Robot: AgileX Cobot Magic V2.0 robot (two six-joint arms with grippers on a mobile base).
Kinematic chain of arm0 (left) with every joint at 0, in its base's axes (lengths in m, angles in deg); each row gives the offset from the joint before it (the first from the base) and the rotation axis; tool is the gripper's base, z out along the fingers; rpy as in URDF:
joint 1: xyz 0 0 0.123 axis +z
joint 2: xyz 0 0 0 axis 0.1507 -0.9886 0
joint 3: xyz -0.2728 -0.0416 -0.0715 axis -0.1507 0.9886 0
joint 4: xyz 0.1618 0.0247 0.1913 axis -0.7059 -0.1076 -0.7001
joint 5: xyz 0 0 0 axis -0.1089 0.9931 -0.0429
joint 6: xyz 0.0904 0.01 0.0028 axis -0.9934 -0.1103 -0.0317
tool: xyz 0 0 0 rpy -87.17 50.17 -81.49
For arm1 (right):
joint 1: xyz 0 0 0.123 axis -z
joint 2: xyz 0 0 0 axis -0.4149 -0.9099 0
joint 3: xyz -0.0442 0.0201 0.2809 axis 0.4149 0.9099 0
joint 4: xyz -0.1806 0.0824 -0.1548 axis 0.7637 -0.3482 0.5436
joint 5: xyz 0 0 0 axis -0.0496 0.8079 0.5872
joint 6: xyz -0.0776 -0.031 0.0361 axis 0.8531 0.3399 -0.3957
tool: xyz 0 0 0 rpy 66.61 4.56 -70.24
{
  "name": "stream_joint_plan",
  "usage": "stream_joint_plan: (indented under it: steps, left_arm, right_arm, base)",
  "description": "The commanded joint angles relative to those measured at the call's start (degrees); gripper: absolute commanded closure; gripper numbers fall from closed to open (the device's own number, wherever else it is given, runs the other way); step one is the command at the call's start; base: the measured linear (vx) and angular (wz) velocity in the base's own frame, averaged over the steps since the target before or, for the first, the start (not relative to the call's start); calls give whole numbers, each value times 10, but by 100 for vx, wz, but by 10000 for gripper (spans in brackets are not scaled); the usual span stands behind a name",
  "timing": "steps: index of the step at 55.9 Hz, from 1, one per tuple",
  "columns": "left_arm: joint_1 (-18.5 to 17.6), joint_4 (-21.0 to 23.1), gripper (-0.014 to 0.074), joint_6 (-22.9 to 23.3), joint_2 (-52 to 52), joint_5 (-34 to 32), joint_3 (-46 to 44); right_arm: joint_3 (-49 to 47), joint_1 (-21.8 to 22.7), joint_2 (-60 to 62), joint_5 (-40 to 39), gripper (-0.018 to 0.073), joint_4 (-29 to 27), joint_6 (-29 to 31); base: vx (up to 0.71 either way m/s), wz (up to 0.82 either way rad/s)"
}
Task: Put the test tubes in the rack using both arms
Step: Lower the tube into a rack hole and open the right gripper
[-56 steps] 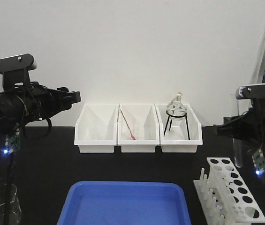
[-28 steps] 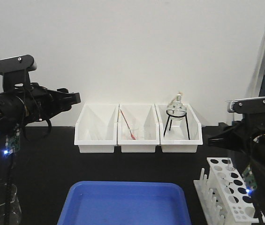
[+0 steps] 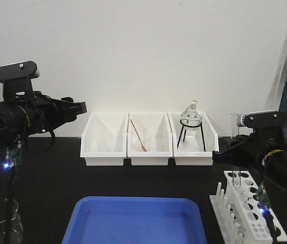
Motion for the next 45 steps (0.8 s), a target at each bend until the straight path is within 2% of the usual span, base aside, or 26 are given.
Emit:
stream_joint_plan:
  steps: [1, 7, 18, 26, 37, 45]
  left_arm:
    - [0, -6, 43, 4, 21, -34, -20]
    - [0, -6, 43, 4, 21, -34, -20]
    - [0, -6, 43, 4, 21, -34, -20]
    - [0, -6, 43, 4, 21, -34, -20]
    - [0, -6, 43, 4, 21, -34, -20]
    - [0, -6, 43, 4, 21, -34, -20]
  right_arm:
    - [-18, 11, 24, -52, 571, -16, 10]
    - [-14, 35, 24, -82, 571, -48, 9]
    - [78, 54, 34, -231, 571, -64, 0]
    - [96, 52, 34, -238, 571, -63, -12]
    - [96, 52, 26, -252, 571, -18, -30]
    - [96, 52, -4, -312, 571, -1, -46]
  base:
    - [0, 0]
    - [0, 0]
    - [0, 0]
    - [0, 0]
    - [0, 0]
    - [0, 0]
